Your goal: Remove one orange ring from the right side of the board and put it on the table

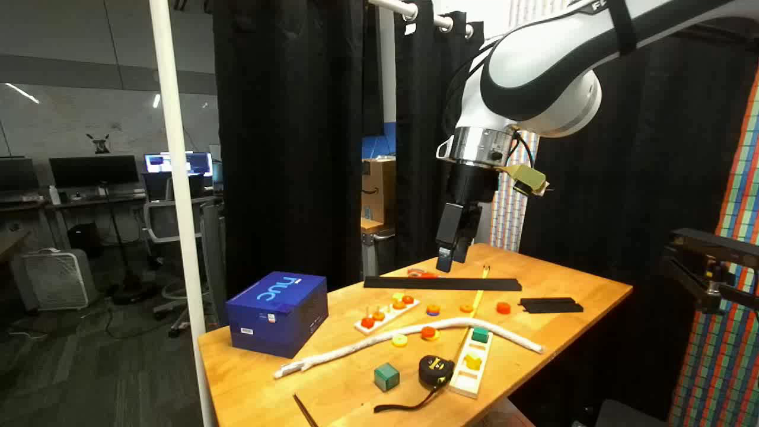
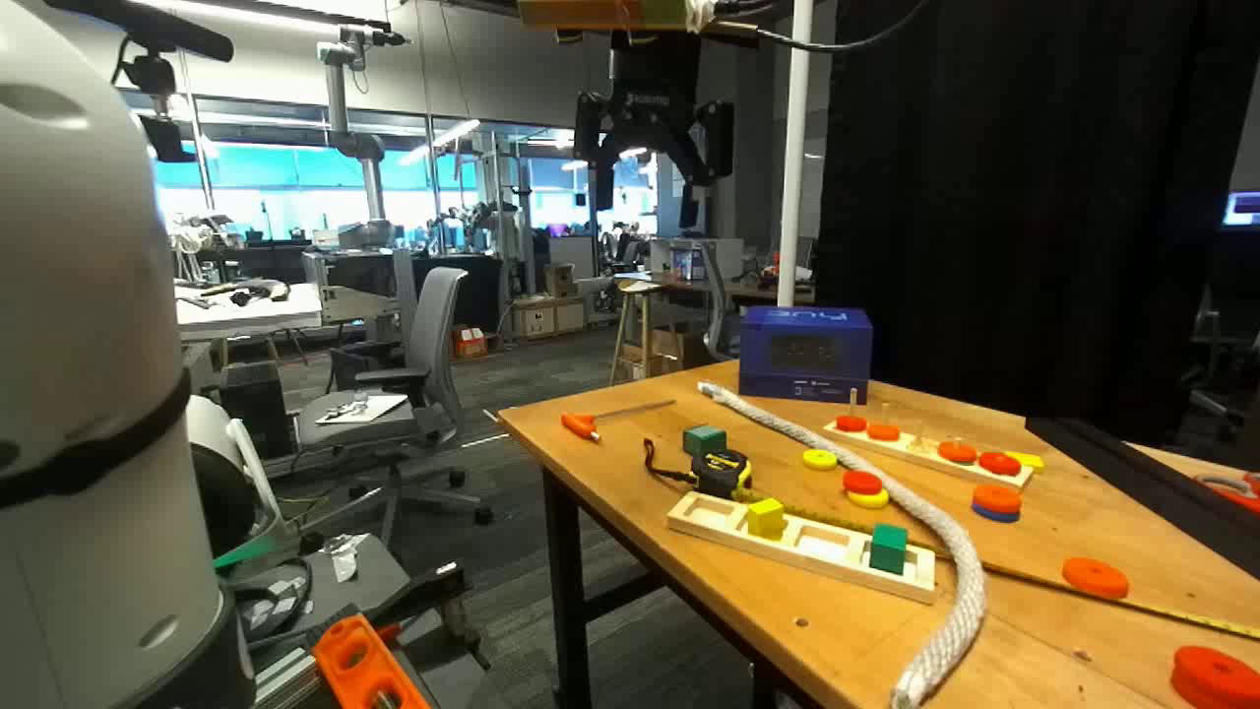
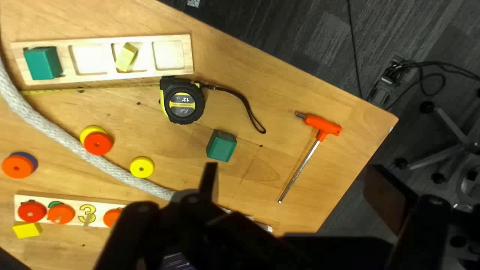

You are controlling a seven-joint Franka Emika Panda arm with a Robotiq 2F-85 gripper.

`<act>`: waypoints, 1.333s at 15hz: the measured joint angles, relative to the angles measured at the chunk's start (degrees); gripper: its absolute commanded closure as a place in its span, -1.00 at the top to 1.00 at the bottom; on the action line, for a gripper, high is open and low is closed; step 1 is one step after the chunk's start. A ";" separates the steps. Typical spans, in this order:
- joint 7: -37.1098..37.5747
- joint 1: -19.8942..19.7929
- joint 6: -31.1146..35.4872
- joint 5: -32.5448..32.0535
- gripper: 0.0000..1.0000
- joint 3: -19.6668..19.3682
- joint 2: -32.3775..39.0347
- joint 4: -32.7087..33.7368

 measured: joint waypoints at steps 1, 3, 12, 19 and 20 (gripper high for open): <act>0.00 0.00 0.00 0.00 1.00 0.00 -0.04 0.32; 0.00 0.00 0.00 0.00 1.00 0.00 -0.21 0.72; 1.44 -0.81 3.36 -0.24 1.00 1.23 1.94 0.85; 21.86 -5.96 24.94 -9.22 1.00 9.01 15.66 4.35; 26.38 -7.49 27.20 -12.49 1.00 10.53 18.28 5.43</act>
